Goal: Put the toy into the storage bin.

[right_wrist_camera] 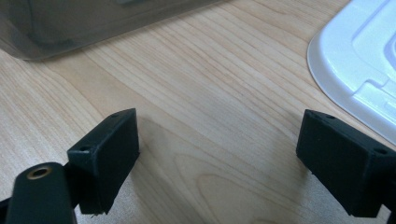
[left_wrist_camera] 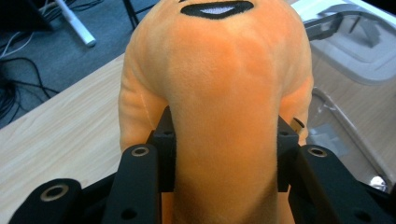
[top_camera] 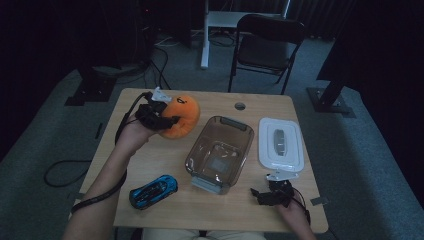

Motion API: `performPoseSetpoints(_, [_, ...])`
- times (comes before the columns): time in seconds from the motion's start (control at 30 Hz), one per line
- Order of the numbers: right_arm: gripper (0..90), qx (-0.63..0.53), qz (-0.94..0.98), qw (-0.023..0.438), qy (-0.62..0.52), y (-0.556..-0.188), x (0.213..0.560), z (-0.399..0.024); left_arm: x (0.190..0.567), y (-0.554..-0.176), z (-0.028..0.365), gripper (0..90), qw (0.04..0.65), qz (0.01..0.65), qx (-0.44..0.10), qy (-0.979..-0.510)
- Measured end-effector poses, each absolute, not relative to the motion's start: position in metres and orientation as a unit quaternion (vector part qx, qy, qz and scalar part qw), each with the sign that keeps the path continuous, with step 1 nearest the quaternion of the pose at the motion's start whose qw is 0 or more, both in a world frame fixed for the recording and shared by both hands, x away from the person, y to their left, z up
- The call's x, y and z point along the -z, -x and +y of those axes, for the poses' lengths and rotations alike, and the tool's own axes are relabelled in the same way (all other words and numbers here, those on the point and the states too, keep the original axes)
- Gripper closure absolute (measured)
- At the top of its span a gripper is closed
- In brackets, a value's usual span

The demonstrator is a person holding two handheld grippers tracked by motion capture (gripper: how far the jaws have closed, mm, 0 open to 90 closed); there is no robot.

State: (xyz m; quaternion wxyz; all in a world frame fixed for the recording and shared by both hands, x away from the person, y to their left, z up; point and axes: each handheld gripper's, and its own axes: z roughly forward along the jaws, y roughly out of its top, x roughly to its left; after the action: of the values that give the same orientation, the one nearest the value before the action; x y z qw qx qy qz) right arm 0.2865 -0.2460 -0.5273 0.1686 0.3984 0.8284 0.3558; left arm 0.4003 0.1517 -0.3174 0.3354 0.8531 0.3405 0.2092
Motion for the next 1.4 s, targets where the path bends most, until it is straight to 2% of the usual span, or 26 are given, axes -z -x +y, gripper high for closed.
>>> performPoseSetpoints(0.87, [12.7,-0.356,0.828,0.169,-0.398,-0.286,0.527,-0.246,0.327,-0.412,0.051,59.8,0.334,0.264,-0.157,-0.891])
performPoseSetpoints(1.13, [12.7,-0.357,0.828,0.169,-0.398,-0.287,0.527,-0.246,0.345,-0.414,0.030,59.7,0.304,0.246,-0.144,-0.909])
performPoseSetpoints(1.4, [12.7,-0.356,0.828,0.169,-0.398,-0.286,0.527,-0.246,0.351,-0.413,0.024,59.6,0.305,0.242,-0.132,-0.912])
